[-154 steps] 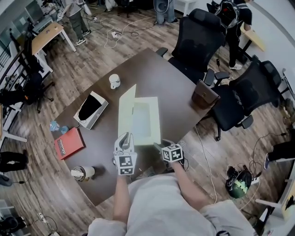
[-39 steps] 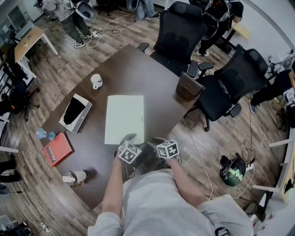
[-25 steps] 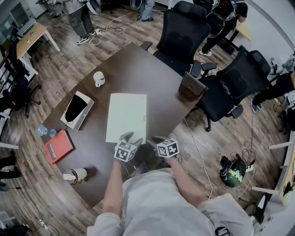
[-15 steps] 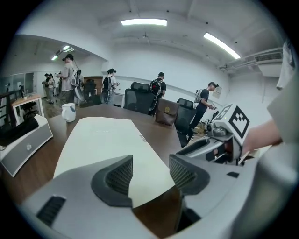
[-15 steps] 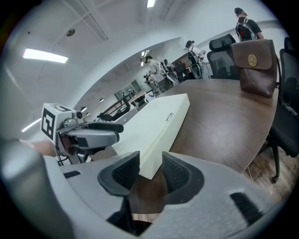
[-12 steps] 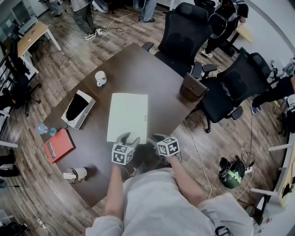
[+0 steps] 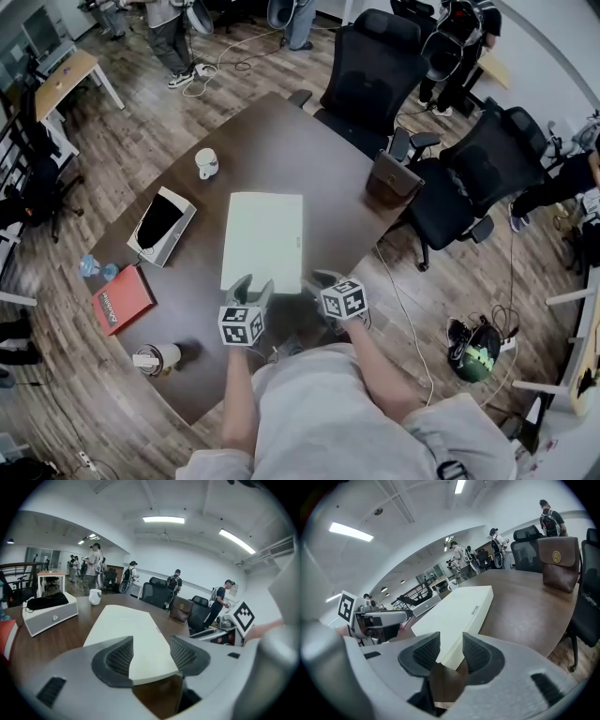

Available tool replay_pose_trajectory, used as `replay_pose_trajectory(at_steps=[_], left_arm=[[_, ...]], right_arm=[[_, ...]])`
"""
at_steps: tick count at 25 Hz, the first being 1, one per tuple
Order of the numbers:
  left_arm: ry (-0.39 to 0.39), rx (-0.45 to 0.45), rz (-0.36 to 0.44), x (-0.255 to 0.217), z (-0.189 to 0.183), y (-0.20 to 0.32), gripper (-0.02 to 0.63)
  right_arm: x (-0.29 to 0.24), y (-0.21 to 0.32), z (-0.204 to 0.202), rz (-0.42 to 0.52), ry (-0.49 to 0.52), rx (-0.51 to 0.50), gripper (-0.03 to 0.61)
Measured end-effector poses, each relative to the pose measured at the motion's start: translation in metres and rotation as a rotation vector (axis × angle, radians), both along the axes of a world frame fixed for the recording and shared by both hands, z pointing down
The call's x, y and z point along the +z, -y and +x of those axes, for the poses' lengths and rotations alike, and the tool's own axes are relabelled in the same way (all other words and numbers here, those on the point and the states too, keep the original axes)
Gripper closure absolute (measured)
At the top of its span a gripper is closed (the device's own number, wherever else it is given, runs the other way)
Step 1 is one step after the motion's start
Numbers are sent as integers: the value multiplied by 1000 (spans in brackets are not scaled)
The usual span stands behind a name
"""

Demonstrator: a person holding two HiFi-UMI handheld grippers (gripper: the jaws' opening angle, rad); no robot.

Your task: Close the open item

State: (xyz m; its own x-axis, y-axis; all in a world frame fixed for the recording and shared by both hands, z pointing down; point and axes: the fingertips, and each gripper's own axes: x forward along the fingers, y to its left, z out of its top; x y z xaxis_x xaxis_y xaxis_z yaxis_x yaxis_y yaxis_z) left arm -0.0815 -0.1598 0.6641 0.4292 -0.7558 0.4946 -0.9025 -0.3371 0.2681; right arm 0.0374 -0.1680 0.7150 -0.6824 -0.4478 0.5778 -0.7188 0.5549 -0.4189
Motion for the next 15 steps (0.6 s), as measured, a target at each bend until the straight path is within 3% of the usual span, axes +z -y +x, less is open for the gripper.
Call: replay_pose_trajectory(at_steps=[9, 15], left_arm=[[-22, -164, 17, -8, -35, -19, 382], [-23, -229, -7, -6, -47, -26, 387]], right_arm=[[-9, -5, -6, 39, 5, 57, 428], [-21, -3, -26, 72, -41, -1, 428]])
